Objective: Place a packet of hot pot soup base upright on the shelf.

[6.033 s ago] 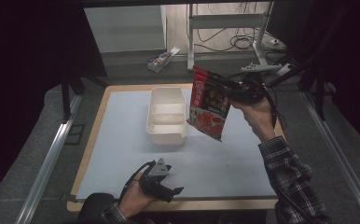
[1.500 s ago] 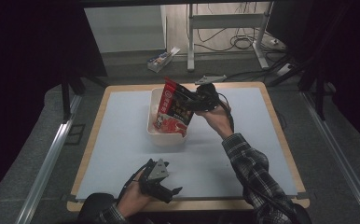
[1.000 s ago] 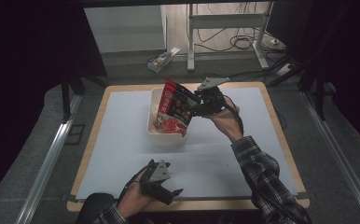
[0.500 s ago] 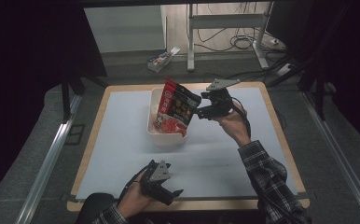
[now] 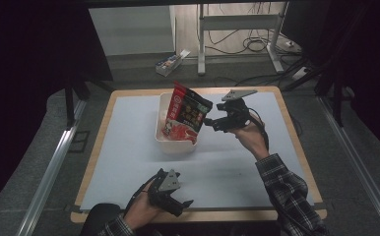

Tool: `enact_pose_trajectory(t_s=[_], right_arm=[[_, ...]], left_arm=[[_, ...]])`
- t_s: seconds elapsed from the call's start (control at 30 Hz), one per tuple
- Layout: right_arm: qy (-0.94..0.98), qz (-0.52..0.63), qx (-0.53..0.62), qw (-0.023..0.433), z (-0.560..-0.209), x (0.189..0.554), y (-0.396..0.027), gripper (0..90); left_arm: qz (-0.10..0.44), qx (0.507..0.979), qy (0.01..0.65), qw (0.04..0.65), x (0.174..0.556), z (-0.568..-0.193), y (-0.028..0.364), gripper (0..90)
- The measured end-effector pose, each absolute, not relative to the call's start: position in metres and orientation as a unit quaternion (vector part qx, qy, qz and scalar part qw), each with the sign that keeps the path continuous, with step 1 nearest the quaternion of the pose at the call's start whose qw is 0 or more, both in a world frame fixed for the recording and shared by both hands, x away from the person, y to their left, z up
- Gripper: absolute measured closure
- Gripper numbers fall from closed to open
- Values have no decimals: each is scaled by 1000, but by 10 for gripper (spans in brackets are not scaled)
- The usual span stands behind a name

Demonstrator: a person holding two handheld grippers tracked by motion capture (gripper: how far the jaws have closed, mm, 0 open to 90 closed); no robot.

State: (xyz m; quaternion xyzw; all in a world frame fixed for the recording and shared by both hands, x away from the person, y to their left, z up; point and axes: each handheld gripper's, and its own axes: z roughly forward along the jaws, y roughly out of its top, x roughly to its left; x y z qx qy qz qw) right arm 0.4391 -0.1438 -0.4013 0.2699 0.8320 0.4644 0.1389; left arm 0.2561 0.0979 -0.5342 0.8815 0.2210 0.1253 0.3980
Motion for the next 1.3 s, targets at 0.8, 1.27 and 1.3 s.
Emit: enact_pose_trajectory(t_s=[0.8, 1.27, 1.3], right_arm=[[862, 392, 312, 75, -492, 443, -152, 175], [860, 405, 299, 81, -485, 433, -150, 161], [861, 405, 297, 84, -485, 431, -151, 160]], left_arm=[[147, 909, 190, 340, 249, -540, 85, 47], [141, 905, 200, 348, 251, -537, 89, 48], [140, 905, 200, 349, 251, -536, 90, 48]])
